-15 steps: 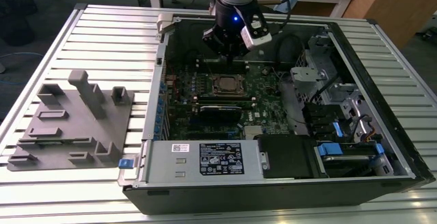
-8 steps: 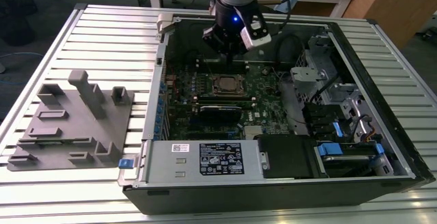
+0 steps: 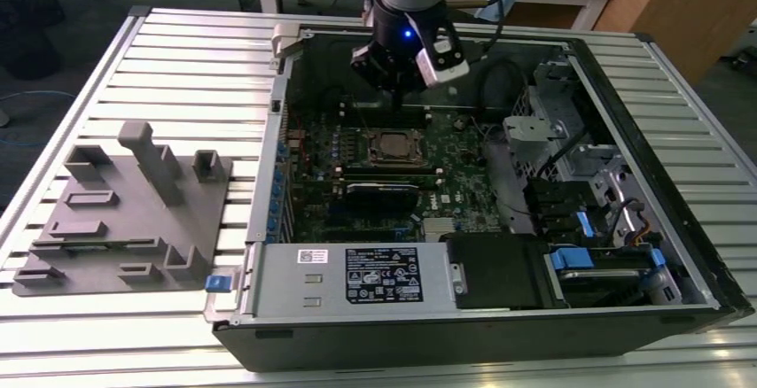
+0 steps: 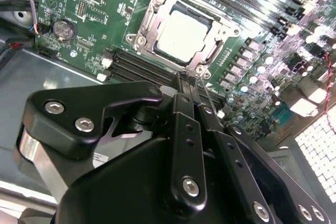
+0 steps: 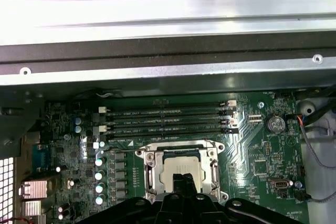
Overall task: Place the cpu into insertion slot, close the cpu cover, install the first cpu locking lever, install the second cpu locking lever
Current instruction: 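Install the first cpu locking lever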
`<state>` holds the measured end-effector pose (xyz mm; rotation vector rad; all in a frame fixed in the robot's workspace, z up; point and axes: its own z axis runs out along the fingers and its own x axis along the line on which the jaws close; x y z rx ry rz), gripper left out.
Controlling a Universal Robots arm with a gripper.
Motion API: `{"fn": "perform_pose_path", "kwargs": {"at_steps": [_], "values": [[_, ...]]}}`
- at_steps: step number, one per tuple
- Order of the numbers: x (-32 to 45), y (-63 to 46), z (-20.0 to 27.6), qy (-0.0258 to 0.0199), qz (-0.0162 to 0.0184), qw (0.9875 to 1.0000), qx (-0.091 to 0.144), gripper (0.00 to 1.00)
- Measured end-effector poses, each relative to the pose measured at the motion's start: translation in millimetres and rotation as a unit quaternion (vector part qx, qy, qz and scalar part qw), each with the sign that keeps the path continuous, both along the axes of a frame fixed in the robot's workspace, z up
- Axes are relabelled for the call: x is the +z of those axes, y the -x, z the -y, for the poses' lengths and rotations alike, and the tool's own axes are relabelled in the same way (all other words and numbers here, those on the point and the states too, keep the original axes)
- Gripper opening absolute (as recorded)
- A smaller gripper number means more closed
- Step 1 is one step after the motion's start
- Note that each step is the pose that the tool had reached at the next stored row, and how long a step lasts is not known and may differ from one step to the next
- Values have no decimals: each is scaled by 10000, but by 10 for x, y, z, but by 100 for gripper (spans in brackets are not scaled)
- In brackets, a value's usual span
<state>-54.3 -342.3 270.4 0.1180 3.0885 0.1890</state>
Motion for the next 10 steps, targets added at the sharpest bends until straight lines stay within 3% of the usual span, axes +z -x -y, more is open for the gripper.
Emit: {"fn": "perform_pose_path", "kwargs": {"at_steps": [7,10], "values": [[0,0,3,-123,2,9999,0,11],[0,0,3,-133,2,9999,-1,11]]}}
